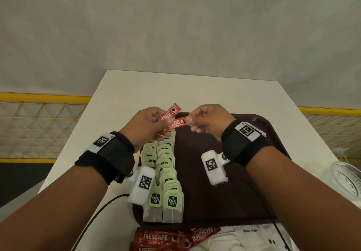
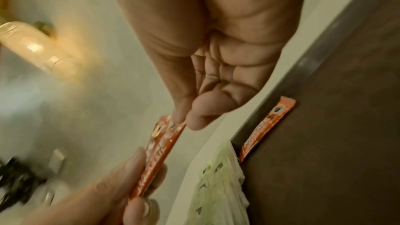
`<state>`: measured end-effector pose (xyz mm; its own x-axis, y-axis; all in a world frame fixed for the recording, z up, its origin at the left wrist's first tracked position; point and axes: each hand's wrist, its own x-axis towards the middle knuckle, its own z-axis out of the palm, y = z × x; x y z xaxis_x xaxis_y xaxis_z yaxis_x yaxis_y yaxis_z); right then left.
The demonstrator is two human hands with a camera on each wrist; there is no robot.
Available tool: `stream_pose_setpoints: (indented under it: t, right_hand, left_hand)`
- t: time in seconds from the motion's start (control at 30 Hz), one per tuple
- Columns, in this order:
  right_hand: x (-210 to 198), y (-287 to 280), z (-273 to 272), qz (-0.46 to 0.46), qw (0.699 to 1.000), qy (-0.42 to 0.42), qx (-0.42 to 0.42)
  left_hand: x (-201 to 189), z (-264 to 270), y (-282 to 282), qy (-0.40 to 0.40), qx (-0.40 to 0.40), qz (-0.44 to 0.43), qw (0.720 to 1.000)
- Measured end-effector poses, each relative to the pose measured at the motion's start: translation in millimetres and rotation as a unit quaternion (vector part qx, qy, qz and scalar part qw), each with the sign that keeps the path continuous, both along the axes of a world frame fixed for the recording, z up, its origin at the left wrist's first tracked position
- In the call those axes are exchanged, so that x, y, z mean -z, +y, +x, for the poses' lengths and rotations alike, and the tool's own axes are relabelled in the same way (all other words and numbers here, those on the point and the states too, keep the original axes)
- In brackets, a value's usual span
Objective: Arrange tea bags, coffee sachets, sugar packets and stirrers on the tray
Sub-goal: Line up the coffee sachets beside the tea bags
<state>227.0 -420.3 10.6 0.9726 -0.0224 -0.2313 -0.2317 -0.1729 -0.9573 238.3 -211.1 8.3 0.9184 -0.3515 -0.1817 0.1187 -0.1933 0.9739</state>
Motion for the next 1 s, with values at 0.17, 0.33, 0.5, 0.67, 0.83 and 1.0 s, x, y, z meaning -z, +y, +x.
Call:
stream_pose_setpoints:
  t: [0.17,0.33,0.5,0.67,0.83,1.0]
  right_hand:
    - [12.0,-26.8,-3.1,0.042,0.991,0.072,0.104]
    - [26.6,-34.0,1.4,-0.01,0.975,0.173,0.139]
    - [20.1,-18.8,11.8,-0.094,0.96,0.233,0.119]
    - [20.3,-14.8,22.3,-0.217,0.941,0.244,0.09]
    - [22.4,-19.5,22.9,-0.254,0.938,0.218,0.093]
    - [10.5,-8.8,10.5,-0.138,0.988,0.044,0.049]
  left_hand:
    - [2.9,7.6,14.8,0.01,-0.053,0.012,0.998]
    - [3.6,9.1,22.6,0.047,-0.067,0.006,0.997]
    - [5.5,7.5,24.7,0.05,-0.06,0.006,0.997]
    - [8.8,7.9,27.3,0.045,-0.058,0.009,0.997]
    - [11.3,8.2,26.3,0.029,-0.051,0.026,0.998]
    - [12.2,6.5,16.4,-0.007,-0.029,0.042,0.999]
